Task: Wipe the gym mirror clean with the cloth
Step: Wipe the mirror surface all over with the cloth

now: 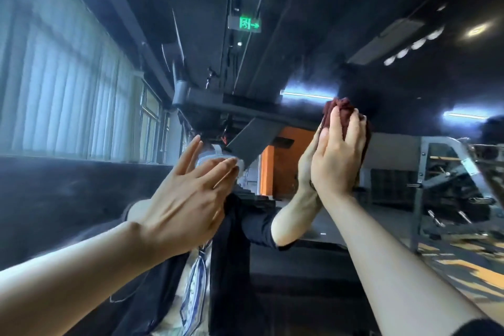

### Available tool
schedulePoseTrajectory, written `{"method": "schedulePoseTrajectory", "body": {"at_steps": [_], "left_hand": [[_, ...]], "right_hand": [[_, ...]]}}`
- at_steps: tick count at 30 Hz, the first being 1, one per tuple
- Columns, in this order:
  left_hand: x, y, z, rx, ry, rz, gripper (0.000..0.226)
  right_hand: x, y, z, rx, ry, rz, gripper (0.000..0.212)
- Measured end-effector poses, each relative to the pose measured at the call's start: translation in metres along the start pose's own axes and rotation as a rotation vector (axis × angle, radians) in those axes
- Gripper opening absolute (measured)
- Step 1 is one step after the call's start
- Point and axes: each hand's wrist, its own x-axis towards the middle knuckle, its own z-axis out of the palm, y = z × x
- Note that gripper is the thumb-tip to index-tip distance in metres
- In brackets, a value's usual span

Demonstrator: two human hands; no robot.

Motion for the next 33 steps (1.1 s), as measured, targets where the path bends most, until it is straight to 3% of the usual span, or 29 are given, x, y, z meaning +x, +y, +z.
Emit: {"method": "schedulePoseTrajectory", "body": {"at_steps": [2,6,10,12,15,17,22,26,30,33], "left_hand": [[-0.016,0.001,0.002,-0.01,-0.014,-0.027,0.057],[-0.045,0.008,0.001,-0.075,-0.005,-0.143,0.06],[-0.093,0.038,0.004,-0.161,-0.061,-0.304,0.061],[-0.122,0.057,0.008,-0.207,-0.067,-0.33,0.061],[-0.149,0.071,0.015,-0.237,-0.095,-0.326,0.065],[-0.152,0.072,0.017,-0.236,-0.105,-0.335,0.066],[-0.151,0.076,0.017,-0.253,-0.103,-0.395,0.068],[-0.165,0.084,0.017,-0.26,-0.092,-0.419,0.075],[-0.176,0.098,0.021,-0.263,-0.145,-0.422,0.079],[-0.173,0.106,0.024,-0.283,-0.164,-0.434,0.079]], "right_hand": [[-0.015,-0.034,0.007,0.041,0.001,-0.026,0.047],[-0.086,-0.079,0.009,0.165,-0.104,-0.252,0.041],[-0.222,-0.062,-0.034,0.103,-0.31,-0.43,0.054],[-0.273,-0.045,-0.061,0.072,-0.415,-0.528,0.048],[-0.265,-0.037,-0.069,0.076,-0.479,-0.628,0.045],[-0.219,-0.054,-0.051,0.073,-0.43,-0.608,0.05],[-0.126,-0.109,-0.002,0.13,-0.248,-0.295,0.049],[-0.202,-0.087,-0.02,0.089,-0.207,-0.299,0.054],[-0.301,-0.044,-0.07,0.042,-0.401,-0.44,0.071],[-0.273,-0.038,-0.064,0.05,-0.454,-0.456,0.072]]}}
